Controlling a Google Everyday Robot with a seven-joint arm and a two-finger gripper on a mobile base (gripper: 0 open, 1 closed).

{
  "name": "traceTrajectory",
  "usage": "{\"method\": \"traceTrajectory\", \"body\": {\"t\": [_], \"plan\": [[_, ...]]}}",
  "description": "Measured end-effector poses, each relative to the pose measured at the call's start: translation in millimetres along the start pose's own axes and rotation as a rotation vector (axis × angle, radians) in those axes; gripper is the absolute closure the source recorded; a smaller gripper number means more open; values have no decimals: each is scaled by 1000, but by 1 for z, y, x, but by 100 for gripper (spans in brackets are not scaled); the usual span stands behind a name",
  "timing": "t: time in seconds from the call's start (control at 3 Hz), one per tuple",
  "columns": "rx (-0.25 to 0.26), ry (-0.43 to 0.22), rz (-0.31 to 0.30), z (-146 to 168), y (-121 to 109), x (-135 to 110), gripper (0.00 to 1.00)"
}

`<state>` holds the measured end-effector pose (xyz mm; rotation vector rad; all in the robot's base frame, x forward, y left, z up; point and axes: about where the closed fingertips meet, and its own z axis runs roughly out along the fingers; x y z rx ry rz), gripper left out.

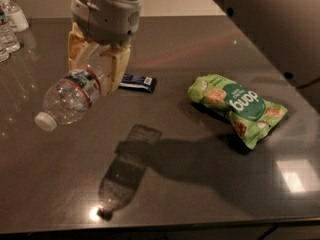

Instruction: Pick water bottle

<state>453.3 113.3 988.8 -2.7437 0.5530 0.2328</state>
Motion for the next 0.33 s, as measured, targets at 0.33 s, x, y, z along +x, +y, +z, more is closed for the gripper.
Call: {"method": "traceTrajectory", "body": {"t": [0.33], "plan": [[66, -11, 11, -21, -19, 4, 100]]}}
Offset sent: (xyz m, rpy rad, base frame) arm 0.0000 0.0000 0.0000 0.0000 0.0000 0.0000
